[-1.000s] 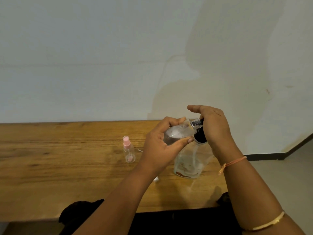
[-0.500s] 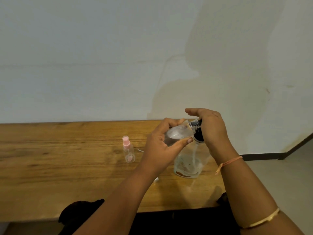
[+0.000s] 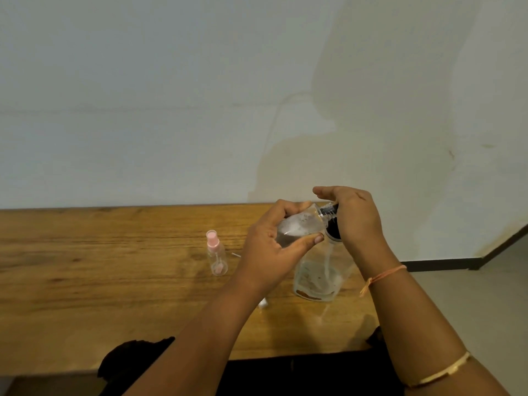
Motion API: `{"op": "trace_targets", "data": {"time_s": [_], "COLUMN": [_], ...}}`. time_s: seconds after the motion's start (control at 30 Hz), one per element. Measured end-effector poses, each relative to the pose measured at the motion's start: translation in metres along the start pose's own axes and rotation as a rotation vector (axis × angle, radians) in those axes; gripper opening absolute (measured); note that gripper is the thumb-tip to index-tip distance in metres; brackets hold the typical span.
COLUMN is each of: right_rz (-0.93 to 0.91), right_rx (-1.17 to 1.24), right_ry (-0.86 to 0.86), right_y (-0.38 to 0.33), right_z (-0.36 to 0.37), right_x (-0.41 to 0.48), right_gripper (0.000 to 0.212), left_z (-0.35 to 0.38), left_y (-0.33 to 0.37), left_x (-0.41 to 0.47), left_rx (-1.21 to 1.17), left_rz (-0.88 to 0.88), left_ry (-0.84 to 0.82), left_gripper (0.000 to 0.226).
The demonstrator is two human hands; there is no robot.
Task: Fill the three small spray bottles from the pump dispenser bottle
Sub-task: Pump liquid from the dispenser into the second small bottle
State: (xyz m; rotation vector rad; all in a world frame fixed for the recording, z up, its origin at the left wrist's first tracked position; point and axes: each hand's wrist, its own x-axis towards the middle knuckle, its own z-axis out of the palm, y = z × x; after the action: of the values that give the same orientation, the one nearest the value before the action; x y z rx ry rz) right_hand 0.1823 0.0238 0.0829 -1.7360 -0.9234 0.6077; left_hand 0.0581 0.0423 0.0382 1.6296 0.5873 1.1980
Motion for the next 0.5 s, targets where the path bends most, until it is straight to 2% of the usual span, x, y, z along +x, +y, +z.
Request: {"op": "trace_targets", "data": {"time_s": [0.17,0.27,0.33,0.5], "right_rz": [0.012,0.006,-0.016,-0.009], "right_rx": [0.081,0.071,-0.024,-0.063], "right_ry": [-0.025,-0.042,-0.048,0.024], "right_y": [-0.010,-0.011,-0.007,0.002], "right_z": [-0.003,-0.006,-0.005,0.002], "right_x": [0.000,0.003,0.005,0.005], "right_gripper": [0.037,0.035,0.036,0.038], "left_z": [0.000,0.000,0.000,0.001], "left_y": [0.006,0.005,0.004,-0.004], "left_x": [0.001,0.002,0.003,0.002], "left_rx": [-0.006,-0.002,-0.006,0.001], "left_rz": [0.041,0.044,0.029,-0.003], "left_ry": [0.002,-0.001,-0.004,-0.004], "left_gripper": [0.030,0.036,0.039,0.046]}}
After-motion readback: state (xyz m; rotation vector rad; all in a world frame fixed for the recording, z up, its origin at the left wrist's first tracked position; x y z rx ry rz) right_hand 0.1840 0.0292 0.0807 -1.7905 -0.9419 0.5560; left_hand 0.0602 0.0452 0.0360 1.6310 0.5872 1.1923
